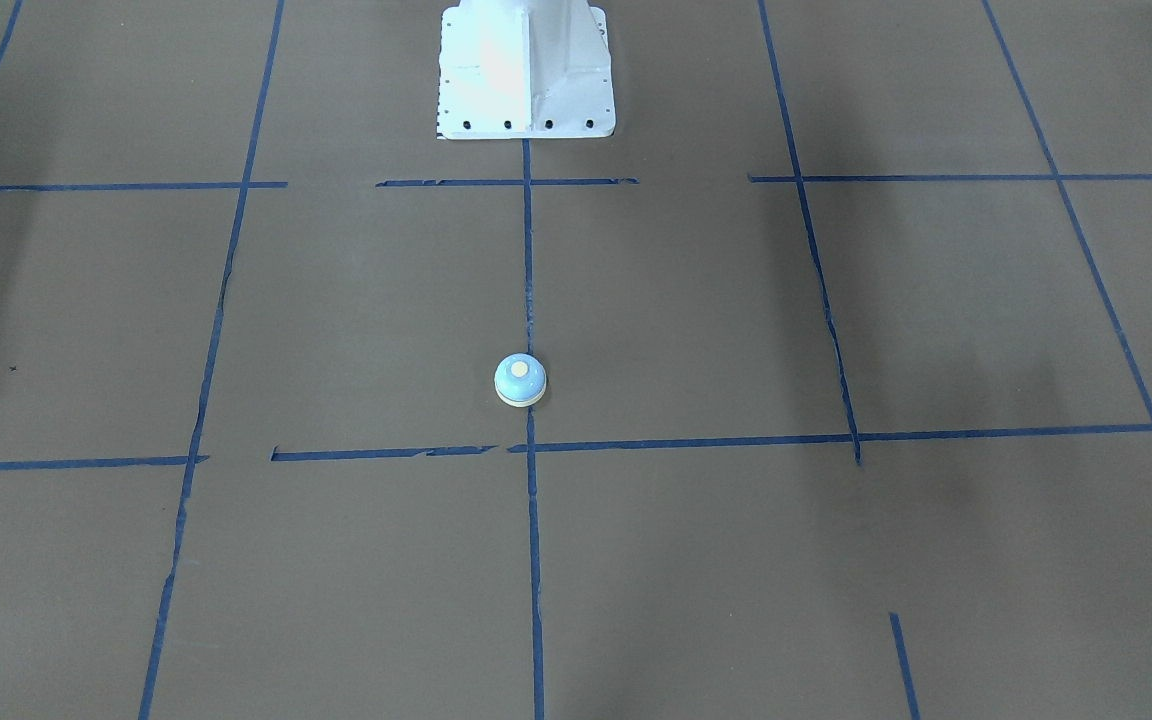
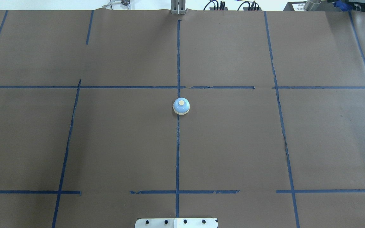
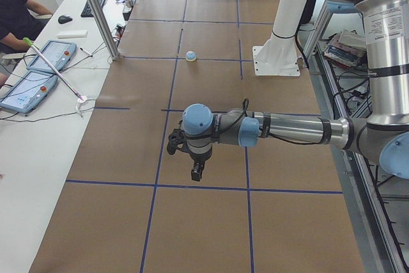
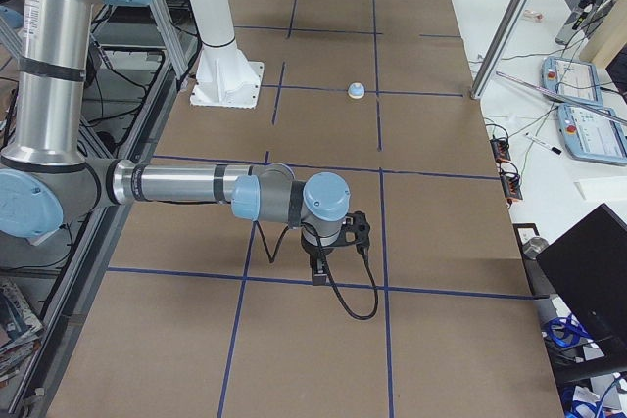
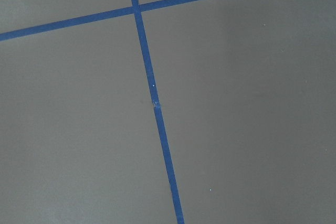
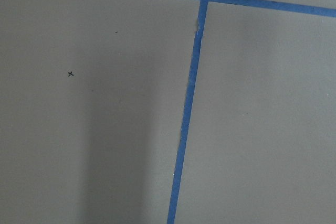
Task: Place and press bell with both arms
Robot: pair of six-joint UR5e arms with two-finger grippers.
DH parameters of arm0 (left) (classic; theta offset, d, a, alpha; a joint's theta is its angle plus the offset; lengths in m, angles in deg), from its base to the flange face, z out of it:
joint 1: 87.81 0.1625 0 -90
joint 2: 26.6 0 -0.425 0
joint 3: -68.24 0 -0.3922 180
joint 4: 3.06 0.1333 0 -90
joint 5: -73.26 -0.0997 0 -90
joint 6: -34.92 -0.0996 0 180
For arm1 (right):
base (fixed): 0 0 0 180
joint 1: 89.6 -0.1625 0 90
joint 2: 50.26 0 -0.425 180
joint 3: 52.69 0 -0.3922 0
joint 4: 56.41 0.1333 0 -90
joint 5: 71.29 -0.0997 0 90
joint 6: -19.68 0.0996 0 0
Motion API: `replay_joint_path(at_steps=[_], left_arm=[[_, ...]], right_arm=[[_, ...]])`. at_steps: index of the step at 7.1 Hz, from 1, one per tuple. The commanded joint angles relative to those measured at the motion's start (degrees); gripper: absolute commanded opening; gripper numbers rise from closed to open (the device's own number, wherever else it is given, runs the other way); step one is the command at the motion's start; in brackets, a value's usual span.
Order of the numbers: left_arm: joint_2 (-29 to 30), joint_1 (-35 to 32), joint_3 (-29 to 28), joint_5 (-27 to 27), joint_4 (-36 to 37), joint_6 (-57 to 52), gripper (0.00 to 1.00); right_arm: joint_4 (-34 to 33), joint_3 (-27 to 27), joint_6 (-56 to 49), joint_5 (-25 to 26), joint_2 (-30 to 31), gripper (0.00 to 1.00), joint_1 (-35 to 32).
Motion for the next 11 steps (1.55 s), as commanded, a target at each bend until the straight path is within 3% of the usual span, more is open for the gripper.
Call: replay_joint_path(at_steps=[1,11], left_arm=[[0.31,-0.05,0.16,0.02,-0.05,-0.11,1.00],[0.75,0.13,0.15,-0.16,0.82,-0.11,1.00]], right_arm=[[0.08,0.31,-0.13,-0.08,1.35,1.00,0.00],[1.22,1.19,-0.48,-1.14,0.57,1.00,0.00]])
